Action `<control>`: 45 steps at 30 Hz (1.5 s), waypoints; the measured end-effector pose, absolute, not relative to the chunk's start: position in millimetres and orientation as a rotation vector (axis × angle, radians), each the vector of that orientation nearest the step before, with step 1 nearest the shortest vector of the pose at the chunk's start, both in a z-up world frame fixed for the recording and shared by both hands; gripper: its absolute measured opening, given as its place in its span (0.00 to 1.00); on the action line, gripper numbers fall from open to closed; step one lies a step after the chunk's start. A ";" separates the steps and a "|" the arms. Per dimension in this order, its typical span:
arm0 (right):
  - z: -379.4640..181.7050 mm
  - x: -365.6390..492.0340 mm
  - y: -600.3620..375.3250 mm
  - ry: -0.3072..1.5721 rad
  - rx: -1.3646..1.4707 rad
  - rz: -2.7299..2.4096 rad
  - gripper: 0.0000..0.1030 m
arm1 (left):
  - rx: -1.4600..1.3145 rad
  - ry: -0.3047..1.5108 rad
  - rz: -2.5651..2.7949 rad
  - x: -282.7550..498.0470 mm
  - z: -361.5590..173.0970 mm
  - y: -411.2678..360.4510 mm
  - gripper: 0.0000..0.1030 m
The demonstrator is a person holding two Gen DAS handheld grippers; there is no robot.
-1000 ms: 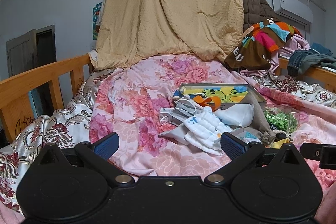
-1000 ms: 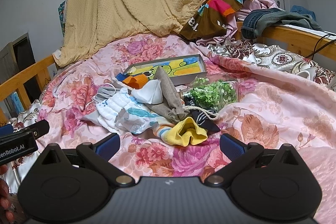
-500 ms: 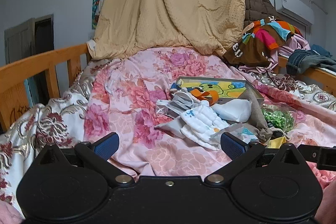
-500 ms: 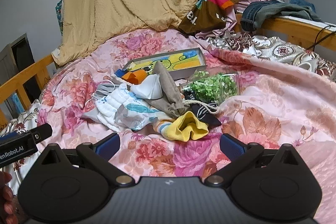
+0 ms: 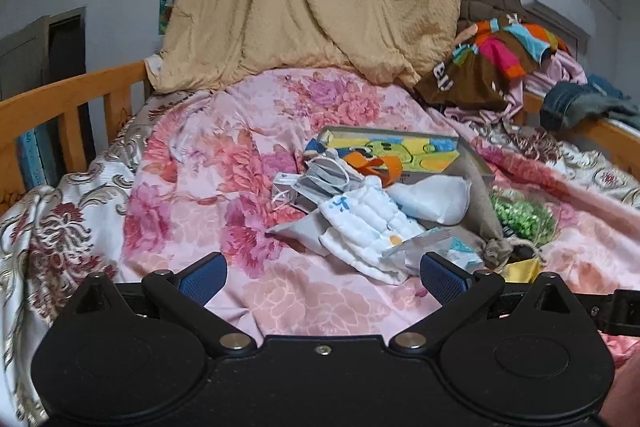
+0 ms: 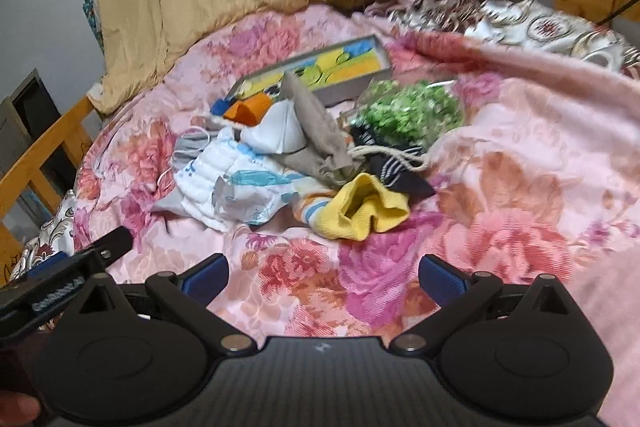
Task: Organize soft objects
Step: 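Move the right gripper down toward the yellow striped sock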
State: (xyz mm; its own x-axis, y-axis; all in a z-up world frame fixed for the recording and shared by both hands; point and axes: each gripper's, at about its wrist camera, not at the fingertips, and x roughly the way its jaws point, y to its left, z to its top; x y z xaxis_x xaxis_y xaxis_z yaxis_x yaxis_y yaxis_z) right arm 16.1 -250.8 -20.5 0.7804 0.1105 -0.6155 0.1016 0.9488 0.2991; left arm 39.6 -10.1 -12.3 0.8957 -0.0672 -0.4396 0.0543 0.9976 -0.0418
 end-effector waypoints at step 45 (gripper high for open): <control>-71.6 132.6 -292.1 0.804 0.541 0.112 1.00 | 0.262 0.576 -0.795 188.5 -84.0 -59.8 0.99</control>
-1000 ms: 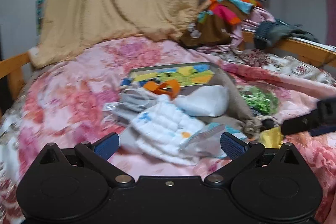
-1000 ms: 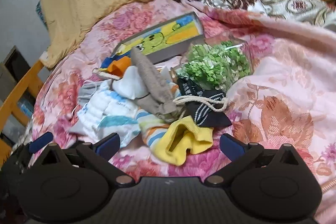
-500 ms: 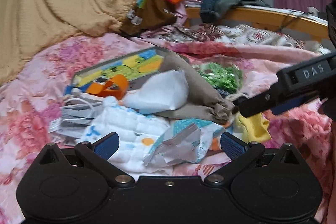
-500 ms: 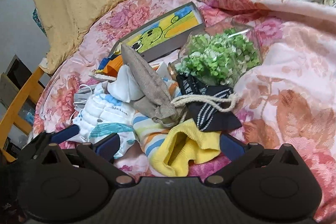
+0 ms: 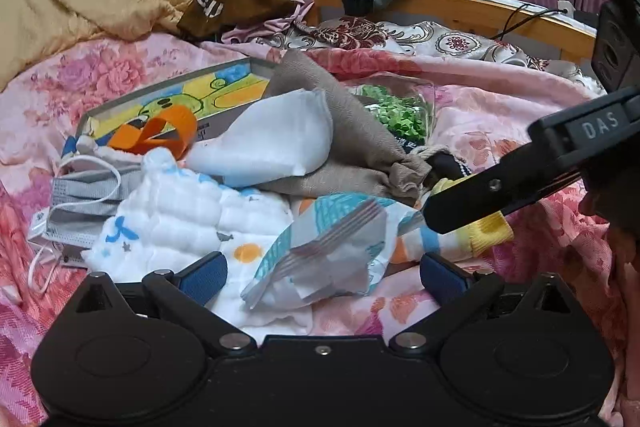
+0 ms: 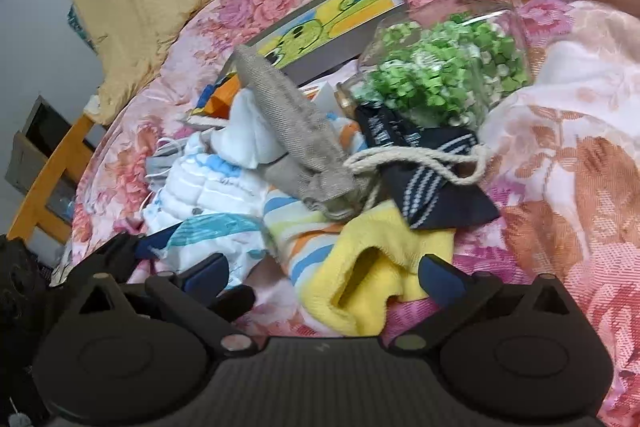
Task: Organize soft objects
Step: 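Move the right gripper down toward the yellow striped sock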
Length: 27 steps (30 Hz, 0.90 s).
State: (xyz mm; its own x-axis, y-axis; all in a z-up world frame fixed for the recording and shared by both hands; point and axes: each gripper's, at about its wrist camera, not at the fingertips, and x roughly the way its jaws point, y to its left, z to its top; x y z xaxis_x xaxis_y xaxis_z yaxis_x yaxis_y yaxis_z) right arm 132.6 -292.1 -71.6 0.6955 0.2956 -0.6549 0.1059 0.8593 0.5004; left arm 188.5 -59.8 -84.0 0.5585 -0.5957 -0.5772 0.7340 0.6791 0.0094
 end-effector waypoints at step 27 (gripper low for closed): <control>-81.3 133.9 -298.7 0.787 0.562 0.008 0.76 | 0.165 0.624 -0.814 186.5 -85.2 -67.6 0.63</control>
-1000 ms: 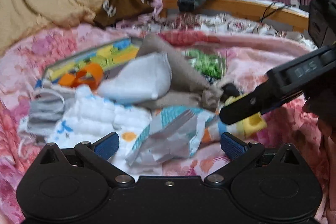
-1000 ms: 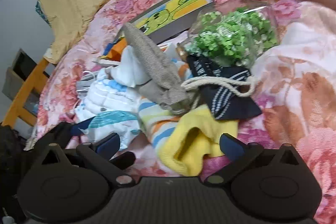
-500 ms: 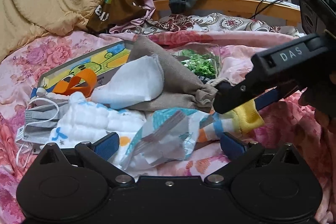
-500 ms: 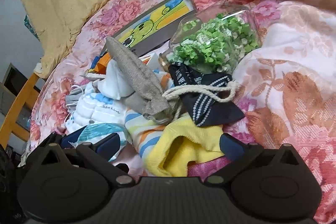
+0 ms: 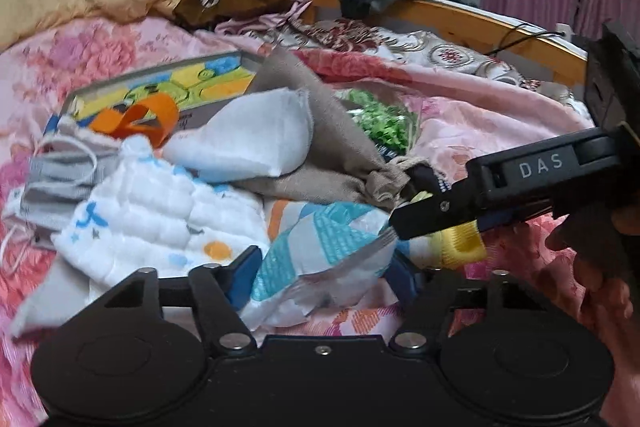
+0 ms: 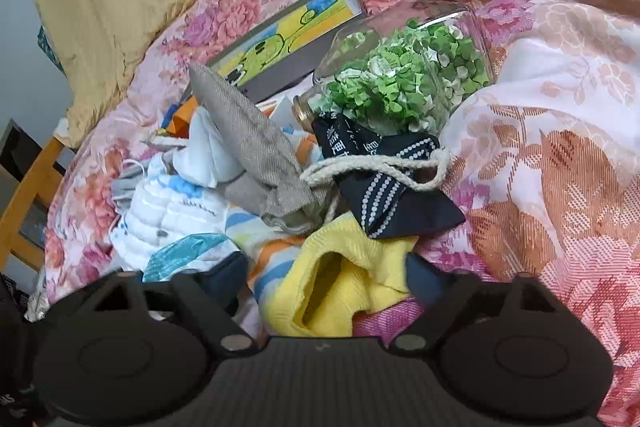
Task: Organize soft objects
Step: 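Move the right gripper down toward the yellow striped sock, then close the right gripper on the yellow striped sock and lift it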
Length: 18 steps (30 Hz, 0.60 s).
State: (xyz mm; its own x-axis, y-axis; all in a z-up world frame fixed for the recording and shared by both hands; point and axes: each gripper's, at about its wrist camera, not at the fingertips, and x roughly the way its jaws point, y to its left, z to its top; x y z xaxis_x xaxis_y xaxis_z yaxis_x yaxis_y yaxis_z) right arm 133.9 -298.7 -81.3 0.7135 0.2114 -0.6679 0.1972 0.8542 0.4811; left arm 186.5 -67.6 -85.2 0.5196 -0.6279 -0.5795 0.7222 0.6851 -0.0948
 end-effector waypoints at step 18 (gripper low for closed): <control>-83.0 134.5 -292.9 0.789 0.559 0.081 0.17 | 0.049 0.667 -0.711 177.7 -81.9 -65.1 0.33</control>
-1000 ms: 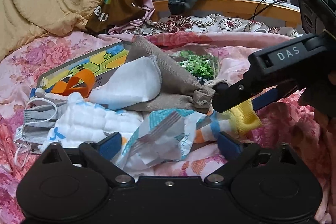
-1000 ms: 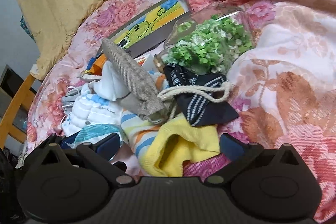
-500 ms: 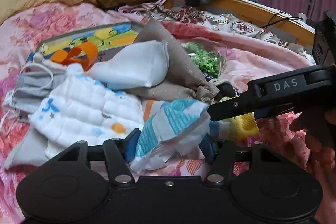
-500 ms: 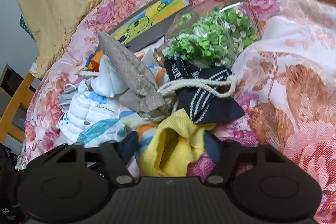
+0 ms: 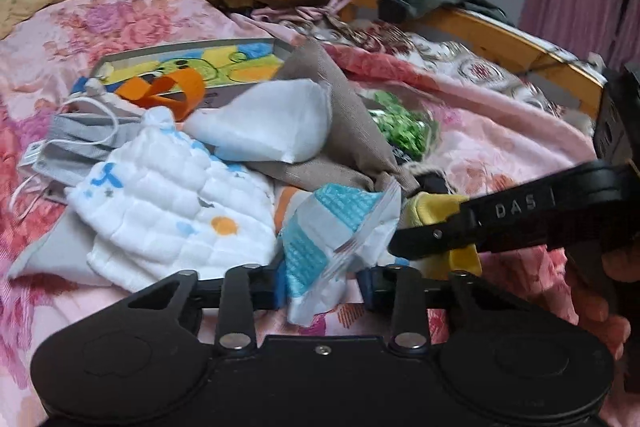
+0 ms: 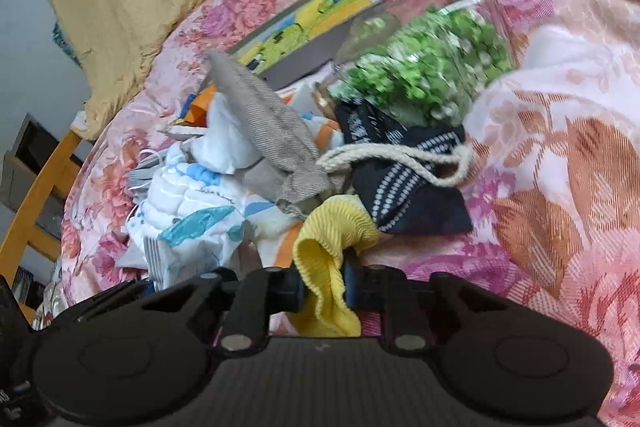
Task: Organize soft objects
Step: 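Close the right gripper on the yellow striped sock and lift it, then carry the yellow striped sock with the right gripper into the frog tray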
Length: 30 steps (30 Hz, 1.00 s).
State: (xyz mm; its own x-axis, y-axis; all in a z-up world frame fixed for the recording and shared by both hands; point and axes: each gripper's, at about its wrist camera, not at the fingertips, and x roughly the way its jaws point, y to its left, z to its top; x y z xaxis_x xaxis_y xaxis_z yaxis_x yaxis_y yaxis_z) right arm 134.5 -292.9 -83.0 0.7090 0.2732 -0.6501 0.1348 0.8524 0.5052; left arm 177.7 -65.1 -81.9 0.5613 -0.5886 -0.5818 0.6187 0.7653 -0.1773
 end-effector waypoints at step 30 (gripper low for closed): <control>6.7 53.4 -247.1 0.230 0.237 0.312 0.15 | -0.267 0.513 -0.515 133.4 4.3 -28.2 0.29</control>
